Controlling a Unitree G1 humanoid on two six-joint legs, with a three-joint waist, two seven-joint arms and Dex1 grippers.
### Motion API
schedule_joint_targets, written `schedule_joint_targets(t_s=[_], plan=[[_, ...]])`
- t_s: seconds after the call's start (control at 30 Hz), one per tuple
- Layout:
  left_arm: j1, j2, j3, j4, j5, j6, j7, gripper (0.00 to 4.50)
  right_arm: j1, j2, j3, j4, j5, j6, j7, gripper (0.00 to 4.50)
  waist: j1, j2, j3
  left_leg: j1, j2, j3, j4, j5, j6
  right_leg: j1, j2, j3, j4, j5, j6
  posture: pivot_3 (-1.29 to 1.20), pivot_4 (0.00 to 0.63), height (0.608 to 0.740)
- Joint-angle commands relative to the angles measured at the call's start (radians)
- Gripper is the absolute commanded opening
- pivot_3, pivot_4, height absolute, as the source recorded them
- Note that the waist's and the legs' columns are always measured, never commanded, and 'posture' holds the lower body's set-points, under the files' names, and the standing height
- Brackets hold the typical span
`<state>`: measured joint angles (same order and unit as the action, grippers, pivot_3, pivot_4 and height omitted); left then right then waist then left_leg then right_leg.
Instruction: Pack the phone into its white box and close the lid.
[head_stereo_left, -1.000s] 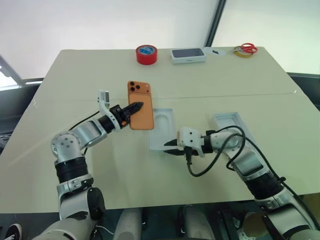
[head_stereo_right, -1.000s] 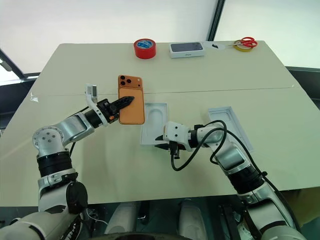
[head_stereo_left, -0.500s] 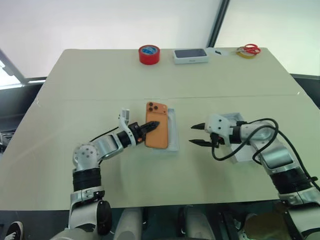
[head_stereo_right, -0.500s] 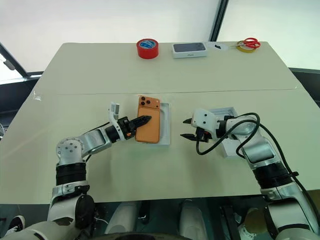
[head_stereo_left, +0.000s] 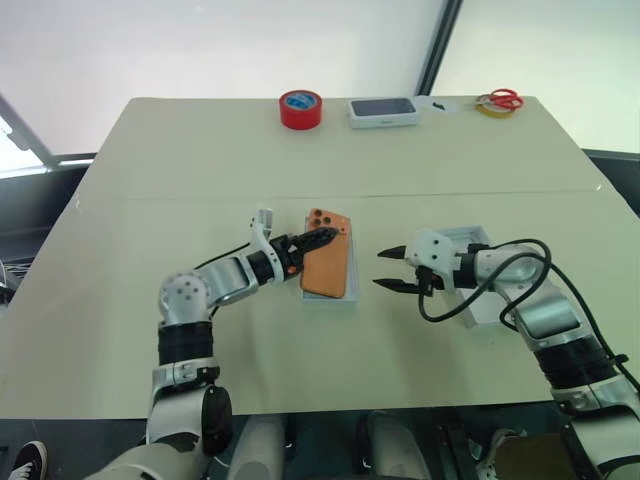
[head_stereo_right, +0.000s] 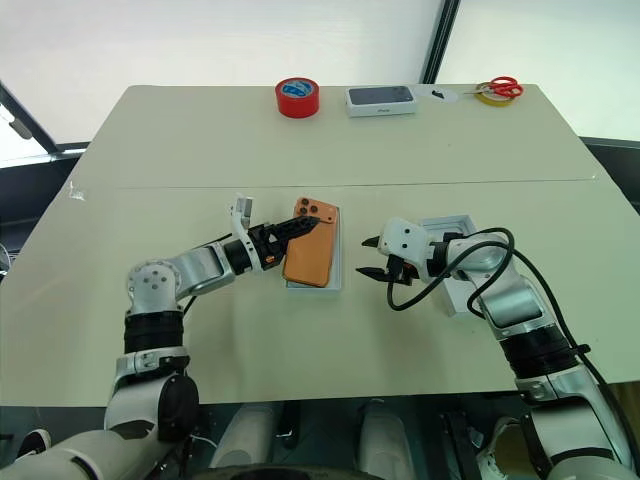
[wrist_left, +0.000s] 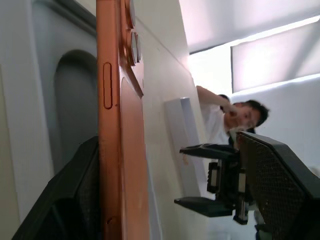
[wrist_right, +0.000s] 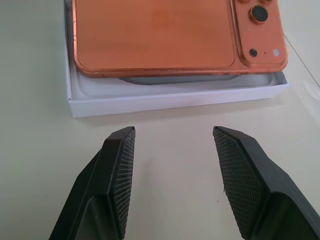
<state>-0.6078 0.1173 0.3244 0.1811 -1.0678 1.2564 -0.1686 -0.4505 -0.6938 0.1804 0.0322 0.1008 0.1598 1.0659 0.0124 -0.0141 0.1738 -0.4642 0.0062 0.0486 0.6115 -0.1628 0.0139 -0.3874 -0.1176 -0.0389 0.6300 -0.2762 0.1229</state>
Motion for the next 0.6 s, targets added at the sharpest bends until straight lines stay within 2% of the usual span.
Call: schedule_joint_targets(t_s=[0.03, 0.27, 0.47, 0.53, 0.6], plan=[[-0.034, 0.028, -0.021, -0.039, 0.021, 0.057, 0.041, 3.72, -0.007, 0.01, -0.007, -0.032, 0.003, -0.013, -0.009, 2.6, 0.0, 0.0, 0.0, 0.0, 0.0, 0.0, 0.0, 0.0, 0.0, 0.0, 0.0, 0.0, 0.0, 0.0, 0.0, 0.0, 0.15, 0.74], [-0.019, 0.088, -0.005, -0.109, 0.037, 0.118, 0.08, 3.72, -0.008, 0.017, -0.001, -0.022, -0.003, -0.021, -0.012, 2.6, 0.0, 0.0, 0.0, 0.0, 0.0, 0.0, 0.0, 0.0, -0.001, 0.0, 0.0, 0.0, 0.0, 0.001, 0.001, 0.0, 0.15, 0.74], [-0.009, 0.167, -0.012, -0.17, 0.087, 0.021, 0.006, 3.72, -0.024, 0.031, 0.008, -0.001, 0.003, -0.017, 0.004, 2.6, -0.002, 0.0, 0.0, 0.001, 0.0, 0.0, -0.001, 0.0, -0.002, 0.0, 0.001, 0.0, 0.0, 0.0, 0.001, 0.0, 0.15, 0.74], [0.002, 0.226, -0.071, -0.189, 0.172, -0.061, -0.039, 3.19, -0.042, 0.037, -0.002, 0.027, -0.012, -0.034, -0.018, 2.06, 0.0, 0.0, 0.0, 0.0, 0.0, 0.0, -0.001, 0.0, -0.002, 0.0, 0.0, 0.0, 0.0, 0.0, 0.0, 0.0, 0.15, 0.74], [0.035, 0.339, -0.236, -0.198, 0.344, -0.188, -0.12, 2.45, -0.071, 0.039, -0.008, 0.08, -0.059, -0.075, -0.065, 1.28, -0.002, 0.0, 0.0, 0.0, 0.0, 0.001, 0.0, 0.0, -0.002, 0.0, 0.0, 0.0, 0.0, 0.0, 0.0, 0.0, 0.15, 0.74]])
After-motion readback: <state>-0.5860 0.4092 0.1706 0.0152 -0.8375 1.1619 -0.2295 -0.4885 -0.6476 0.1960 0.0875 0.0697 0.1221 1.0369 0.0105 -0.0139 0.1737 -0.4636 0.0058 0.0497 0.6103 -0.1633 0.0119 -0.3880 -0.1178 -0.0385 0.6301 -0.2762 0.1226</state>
